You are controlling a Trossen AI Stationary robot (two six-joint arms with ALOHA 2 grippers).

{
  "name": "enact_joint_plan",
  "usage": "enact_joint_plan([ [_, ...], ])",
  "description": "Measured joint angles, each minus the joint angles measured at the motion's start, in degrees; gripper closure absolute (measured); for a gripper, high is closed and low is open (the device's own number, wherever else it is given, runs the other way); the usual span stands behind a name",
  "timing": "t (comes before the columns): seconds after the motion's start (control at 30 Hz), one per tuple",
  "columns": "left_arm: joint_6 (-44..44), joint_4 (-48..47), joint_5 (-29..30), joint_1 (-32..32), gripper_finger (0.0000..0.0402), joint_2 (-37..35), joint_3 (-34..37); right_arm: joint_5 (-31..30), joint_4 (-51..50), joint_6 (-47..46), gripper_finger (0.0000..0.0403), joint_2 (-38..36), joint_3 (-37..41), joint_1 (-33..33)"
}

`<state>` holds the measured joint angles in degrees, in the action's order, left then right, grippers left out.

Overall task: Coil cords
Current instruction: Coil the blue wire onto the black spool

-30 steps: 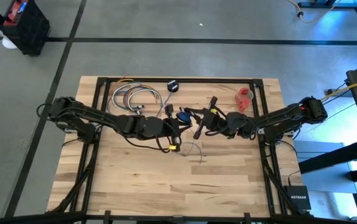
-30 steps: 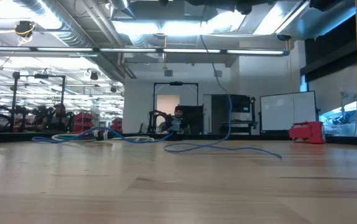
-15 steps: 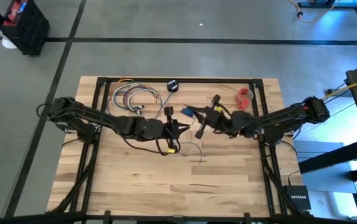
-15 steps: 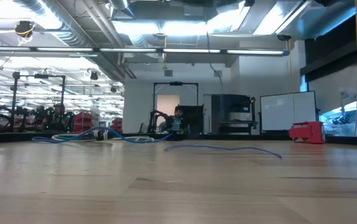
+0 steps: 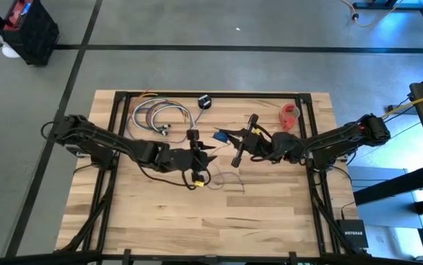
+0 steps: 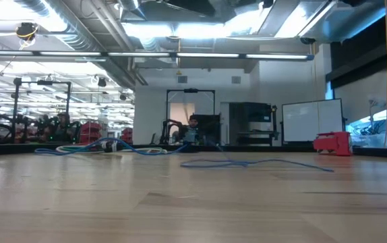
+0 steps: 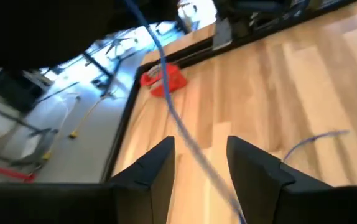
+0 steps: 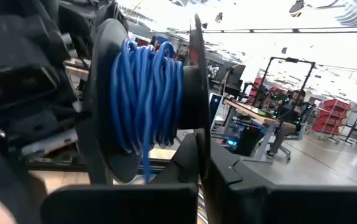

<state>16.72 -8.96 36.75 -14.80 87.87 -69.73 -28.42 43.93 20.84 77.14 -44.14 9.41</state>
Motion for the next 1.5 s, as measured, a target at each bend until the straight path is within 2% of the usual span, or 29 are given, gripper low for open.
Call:
enact_joint_plan([
  [0.27, -4.79, -6.38, 1.93, -4.64, 0.0261, -3.23, -0.02, 0.05, -0.44, 0.37, 0.0402, 0.07, 0.07, 0.0],
  [0.37, -6.42, -9.09, 5.94, -5.85, 0.0261, -4.01, -0.02, 0.61, -0.47, 0.39, 0.0402, 0.08, 0.07, 0.0],
  [0.47, -5.51, -8.79, 9.69, -6.26, 0.0261, -4.36, -0.02, 3.69, -0.79, 0.47, 0.0402, 0.11, 0.11, 0.0],
  [0.7, -2.2, -5.47, 9.77, -6.11, 0.0261, -5.85, 1.33, 9.82, -4.16, 0.84, 0.0402, 0.15, 0.11, -0.04],
  [0.77, -0.33, -1.83, 8.11, -6.2, 0.0261, -7.47, 3.48, 10.03, -4.92, 1.54, 0.0402, 0.15, 0.12, -0.04],
  [0.93, 3.17, 12.62, -2.71, -5.24, 0.0261, -13.69, 11.35, 10.01, -4.94, 1.88, 0.0402, 0.15, 0.13, -0.04],
  [1.07, 3.56, 23.44, -4.61, -3.22, 0.0261, -16.2, 16.85, 10.03, -4.79, 1.92, 0.0402, 0.15, 0.13, -0.04],
  [1.27, 3.39, 29.66, -13.81, -0.82, 0.0261, -15.49, 18.53, 10.04, -4.87, 1.95, 0.0402, 0.18, 0.13, -0.04],
  [1.5, 3.29, 31.79, -13.9, 0.28, 0.0261, -13.85, 18.53, 10.53, -4.97, 1.97, 0.0402, 0.32, 0.13, -0.04],
])
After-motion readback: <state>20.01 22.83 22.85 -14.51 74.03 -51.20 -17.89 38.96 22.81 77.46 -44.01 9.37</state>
